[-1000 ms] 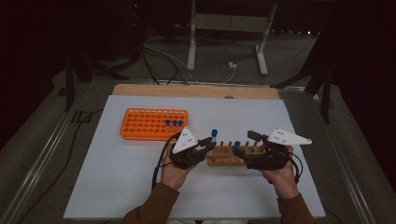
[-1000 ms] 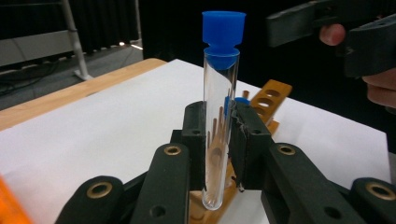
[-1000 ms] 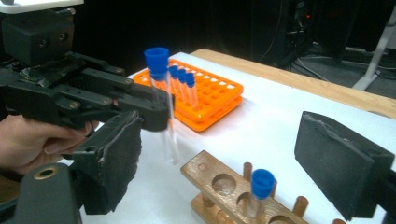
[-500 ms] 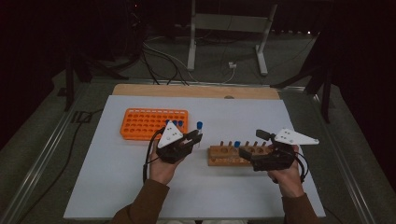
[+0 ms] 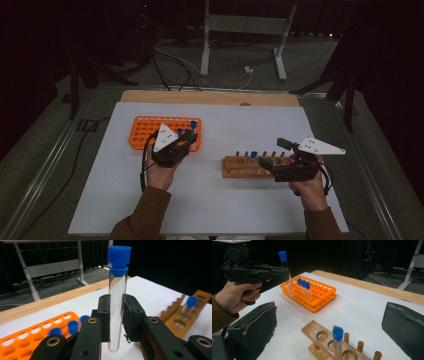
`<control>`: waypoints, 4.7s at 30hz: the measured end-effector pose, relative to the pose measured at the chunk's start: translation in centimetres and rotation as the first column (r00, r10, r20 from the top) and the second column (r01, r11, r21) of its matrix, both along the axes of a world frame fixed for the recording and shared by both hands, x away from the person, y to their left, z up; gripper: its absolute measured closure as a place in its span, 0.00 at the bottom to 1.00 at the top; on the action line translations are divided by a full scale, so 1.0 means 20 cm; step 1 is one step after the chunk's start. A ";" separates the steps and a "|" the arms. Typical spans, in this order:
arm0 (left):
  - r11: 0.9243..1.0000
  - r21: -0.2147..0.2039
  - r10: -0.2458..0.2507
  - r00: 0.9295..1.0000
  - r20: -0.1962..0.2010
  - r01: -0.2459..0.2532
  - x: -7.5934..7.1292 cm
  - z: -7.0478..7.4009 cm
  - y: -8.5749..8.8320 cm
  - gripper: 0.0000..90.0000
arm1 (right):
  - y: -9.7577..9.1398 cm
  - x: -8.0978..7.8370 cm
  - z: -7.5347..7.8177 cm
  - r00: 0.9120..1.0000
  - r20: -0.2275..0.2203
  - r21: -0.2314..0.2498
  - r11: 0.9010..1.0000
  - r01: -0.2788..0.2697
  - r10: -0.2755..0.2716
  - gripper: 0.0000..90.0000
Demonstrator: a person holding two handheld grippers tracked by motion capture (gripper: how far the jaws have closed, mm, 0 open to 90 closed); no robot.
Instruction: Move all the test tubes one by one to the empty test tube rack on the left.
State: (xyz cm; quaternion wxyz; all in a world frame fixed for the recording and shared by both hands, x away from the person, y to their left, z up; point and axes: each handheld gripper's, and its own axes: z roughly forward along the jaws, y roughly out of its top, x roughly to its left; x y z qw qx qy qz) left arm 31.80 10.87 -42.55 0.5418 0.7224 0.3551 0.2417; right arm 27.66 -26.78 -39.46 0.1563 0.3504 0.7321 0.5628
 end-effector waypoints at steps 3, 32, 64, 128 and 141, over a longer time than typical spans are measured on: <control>1.000 -0.002 0.027 1.000 0.000 -0.027 0.01 -0.01 0.03 0.87 | 0.00 0.00 0.00 1.000 -0.001 -0.001 1.000 0.001 -0.001 0.00; 0.981 0.035 0.194 0.981 -0.021 -0.193 0.13 -0.09 0.16 0.87 | 0.00 -0.01 0.00 1.000 0.004 0.010 1.000 -0.009 0.009 0.00; 0.959 0.075 0.280 0.958 -0.065 -0.275 0.22 -0.21 0.17 0.87 | 0.00 -0.01 0.01 1.000 0.014 0.013 1.000 -0.011 0.011 0.00; 0.952 0.183 0.269 0.956 -0.119 -0.245 0.20 -0.40 0.15 0.87 | 0.00 0.00 -0.01 1.000 0.009 -0.002 1.000 -0.010 0.010 0.00; 0.953 0.165 0.278 0.951 -0.139 -0.254 0.19 -0.39 0.17 0.82 | 0.00 0.01 -0.03 1.000 0.008 -0.004 1.000 -0.001 0.001 0.00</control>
